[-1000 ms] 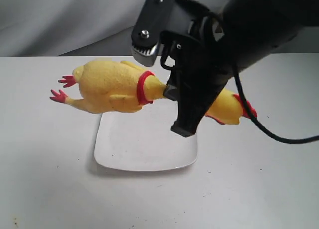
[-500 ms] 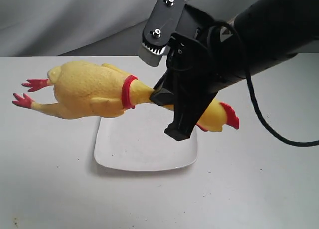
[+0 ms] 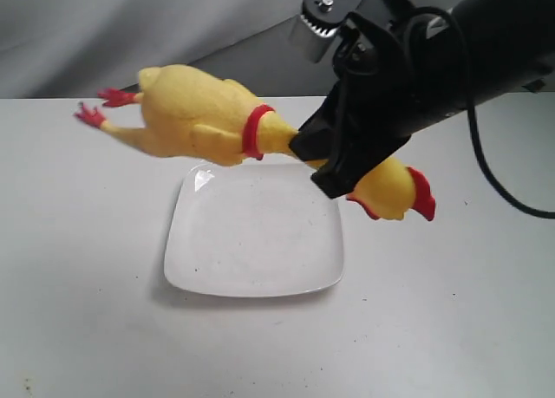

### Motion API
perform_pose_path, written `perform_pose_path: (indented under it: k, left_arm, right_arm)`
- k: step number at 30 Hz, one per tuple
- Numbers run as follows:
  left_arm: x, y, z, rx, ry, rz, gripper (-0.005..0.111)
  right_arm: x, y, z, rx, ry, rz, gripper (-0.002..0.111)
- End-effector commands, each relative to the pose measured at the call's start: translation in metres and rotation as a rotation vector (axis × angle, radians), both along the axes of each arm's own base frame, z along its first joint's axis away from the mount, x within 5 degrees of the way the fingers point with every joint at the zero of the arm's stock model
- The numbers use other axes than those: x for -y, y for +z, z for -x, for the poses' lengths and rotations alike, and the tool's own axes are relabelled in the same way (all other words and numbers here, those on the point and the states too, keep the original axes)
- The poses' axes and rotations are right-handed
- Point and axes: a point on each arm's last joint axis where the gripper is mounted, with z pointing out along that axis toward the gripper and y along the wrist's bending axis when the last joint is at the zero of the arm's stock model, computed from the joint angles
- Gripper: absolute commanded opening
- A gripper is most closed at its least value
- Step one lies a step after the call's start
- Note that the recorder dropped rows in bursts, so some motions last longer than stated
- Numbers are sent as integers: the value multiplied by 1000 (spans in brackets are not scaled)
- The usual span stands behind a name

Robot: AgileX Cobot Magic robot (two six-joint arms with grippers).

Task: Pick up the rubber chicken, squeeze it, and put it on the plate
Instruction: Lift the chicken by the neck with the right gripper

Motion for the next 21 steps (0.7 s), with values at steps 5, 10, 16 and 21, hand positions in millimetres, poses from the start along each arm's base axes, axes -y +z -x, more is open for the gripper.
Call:
perform_pose_path:
  k: [5, 10, 16, 21]
  left_arm:
    - [22, -5, 1, -17, -173, -181, 9]
    - [37, -14, -8, -120, -334, -323, 28]
    - [47, -12, -34, -356, -547, -337, 55]
    - [57, 11, -63, -358, -776, -452, 63]
  right_arm:
    - [10, 8, 2, -38, 73, -88, 0]
    - [9, 8, 4, -65, 86, -104, 0]
    - [9, 7, 8, -99, 112, -94, 0]
    - [9, 7, 10, -119, 125, -95, 0]
